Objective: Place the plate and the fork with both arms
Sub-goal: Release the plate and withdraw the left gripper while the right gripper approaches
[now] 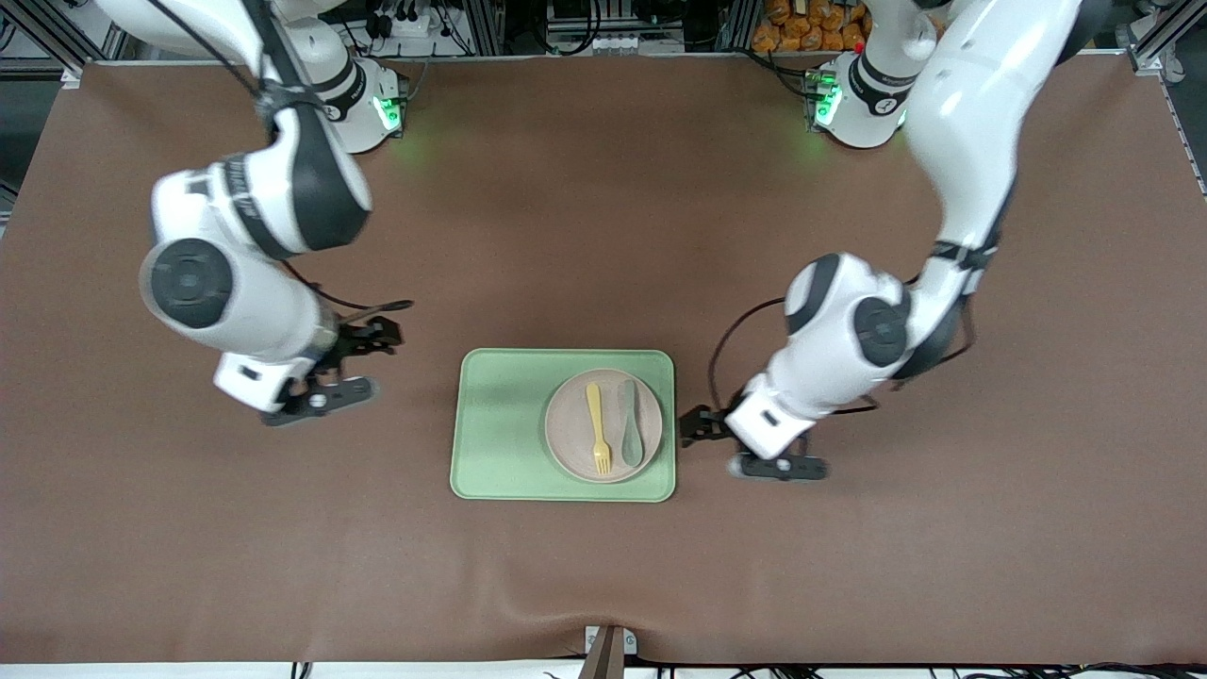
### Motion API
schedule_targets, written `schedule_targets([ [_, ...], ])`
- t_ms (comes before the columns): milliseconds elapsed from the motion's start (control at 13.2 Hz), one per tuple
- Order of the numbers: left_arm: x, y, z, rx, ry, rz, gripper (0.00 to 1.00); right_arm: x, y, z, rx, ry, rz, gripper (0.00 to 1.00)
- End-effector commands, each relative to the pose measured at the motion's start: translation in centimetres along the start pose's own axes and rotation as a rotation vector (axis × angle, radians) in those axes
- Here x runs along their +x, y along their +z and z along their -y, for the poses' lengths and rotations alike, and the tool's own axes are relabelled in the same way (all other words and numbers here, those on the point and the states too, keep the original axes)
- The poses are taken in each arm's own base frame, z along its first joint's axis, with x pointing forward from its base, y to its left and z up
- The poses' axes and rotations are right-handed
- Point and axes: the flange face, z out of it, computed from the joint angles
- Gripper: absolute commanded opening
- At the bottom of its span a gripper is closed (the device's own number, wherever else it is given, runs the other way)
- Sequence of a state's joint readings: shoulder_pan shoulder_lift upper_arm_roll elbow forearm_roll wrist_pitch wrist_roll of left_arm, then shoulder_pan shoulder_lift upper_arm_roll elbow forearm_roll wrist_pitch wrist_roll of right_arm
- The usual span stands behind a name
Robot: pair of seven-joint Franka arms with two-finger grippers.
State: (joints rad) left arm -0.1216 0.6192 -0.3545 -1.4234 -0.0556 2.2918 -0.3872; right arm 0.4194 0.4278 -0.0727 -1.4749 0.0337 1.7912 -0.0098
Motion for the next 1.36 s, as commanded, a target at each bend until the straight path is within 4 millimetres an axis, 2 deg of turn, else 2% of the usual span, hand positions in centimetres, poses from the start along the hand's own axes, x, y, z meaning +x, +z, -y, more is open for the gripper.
schedule_targets([
  [0,0.8,-10.1,5.6,0.099,-0.055,0.005,1.00,2.3,2.5,5.2,-0.006,-0.018,-0.069,1.00],
  [76,0.9,-13.8,7.9,0.127,-0.089,0.017,1.00,3.0,3.6,6.4,0.001,0.006,-0.092,1.00],
  [152,0.3,-16.6,9.3,0.160,-0.107,0.043,1.00,3.6,5.2,8.1,0.005,0.001,-0.108,1.00],
  [227,-0.7,-18.4,10.1,0.212,-0.117,0.090,1.00,4.2,6.8,9.1,0.005,-0.011,-0.127,1.00],
  [303,-1.3,-21.0,12.0,0.283,-0.125,0.110,1.00,4.8,8.5,10.7,0.022,-0.019,-0.151,1.00],
  [379,-2.0,-23.3,12.7,0.320,-0.124,0.116,1.00,5.5,10.2,12.1,0.075,0.011,-0.181,1.00],
  [531,-3.8,-25.9,13.0,0.357,-0.130,0.165,1.00,6.4,13.0,14.6,0.150,0.065,-0.242,1.00],
  [607,-3.8,-26.7,14.0,0.368,-0.149,0.161,1.00,6.9,14.6,15.5,0.152,0.061,-0.277,1.00],
  [682,-4.2,-28.4,14.9,0.375,-0.160,0.154,1.00,7.0,16.1,16.5,0.149,0.048,-0.294,1.00],
  [758,-5.1,-29.3,14.8,0.386,-0.156,0.177,1.00,7.1,16.8,17.1,0.149,0.038,-0.311,1.00],
  [910,-6.8,-31.0,13.6,0.404,-0.144,0.167,1.00,6.4,17.5,20.8,0.150,-0.015,-0.340,1.00],
  [986,-7.6,-32.2,13.4,0.412,-0.144,0.148,1.00,6.3,18.5,21.7,0.146,-0.031,-0.348,1.00],
  [1137,-8.3,-33.9,13.9,0.420,-0.154,0.140,1.00,6.8,20.2,21.6,0.139,-0.052,-0.404,1.00],
  [1289,-8.4,-34.5,13.7,0.422,-0.150,0.131,1.00,7.0,21.5,21.5,0.133,-0.068,-0.423,1.00],
])
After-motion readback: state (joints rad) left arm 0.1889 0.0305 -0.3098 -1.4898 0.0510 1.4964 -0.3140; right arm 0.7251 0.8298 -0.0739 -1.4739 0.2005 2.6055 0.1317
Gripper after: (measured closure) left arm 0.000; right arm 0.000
